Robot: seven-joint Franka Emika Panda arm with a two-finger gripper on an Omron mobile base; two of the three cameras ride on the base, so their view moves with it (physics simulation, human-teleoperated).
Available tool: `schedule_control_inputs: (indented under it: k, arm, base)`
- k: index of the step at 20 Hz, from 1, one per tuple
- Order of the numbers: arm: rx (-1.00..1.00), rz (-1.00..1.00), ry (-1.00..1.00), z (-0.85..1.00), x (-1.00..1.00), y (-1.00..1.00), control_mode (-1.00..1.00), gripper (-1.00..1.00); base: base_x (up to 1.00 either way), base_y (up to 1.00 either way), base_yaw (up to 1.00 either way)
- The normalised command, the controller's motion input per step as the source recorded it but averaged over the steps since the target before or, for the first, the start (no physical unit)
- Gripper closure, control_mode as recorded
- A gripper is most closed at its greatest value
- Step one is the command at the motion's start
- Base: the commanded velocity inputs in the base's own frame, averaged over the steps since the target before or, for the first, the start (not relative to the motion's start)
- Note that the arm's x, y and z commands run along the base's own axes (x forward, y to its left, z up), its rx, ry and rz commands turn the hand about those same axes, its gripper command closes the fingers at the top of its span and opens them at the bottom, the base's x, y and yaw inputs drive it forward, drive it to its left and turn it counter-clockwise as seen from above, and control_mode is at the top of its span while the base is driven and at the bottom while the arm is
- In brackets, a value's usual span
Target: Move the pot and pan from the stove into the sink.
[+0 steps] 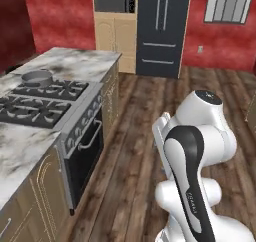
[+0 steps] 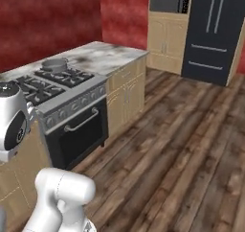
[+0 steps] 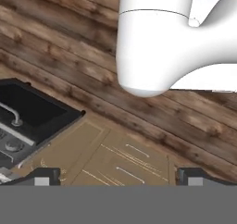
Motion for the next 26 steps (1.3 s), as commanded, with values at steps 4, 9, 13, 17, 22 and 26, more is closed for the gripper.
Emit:
schedule_control_inputs:
  k: [4,9,13,17,22,26]
  arm:
    - [0.0,0.0,0.0,0.0,0.0,0.0,1.0,-1.0]
    - [0.0,0.0,0.0,0.0,0.0,0.0,1.0,-1.0]
    - [0.0,0.0,0.0,0.0,0.0,0.0,1.0,-1.0]
    - [0.0,0.0,0.0,0.0,0.0,0.0,1.0,-1.0]
    - [0.0,0.0,0.0,0.0,0.0,0.0,1.0,-1.0]
    - [0.0,0.0,0.0,0.0,0.0,0.0,1.0,-1.0]
  base:
    - [-0.15,-0.01,0.48]
    - [-0.14,0.0,0.49]
    - [-0.11,0.0,0.49]
    - [-0.13,0.0,0.48]
    - [-0.12,0.0,0.49]
    - [-0.12,0.0,0.48]
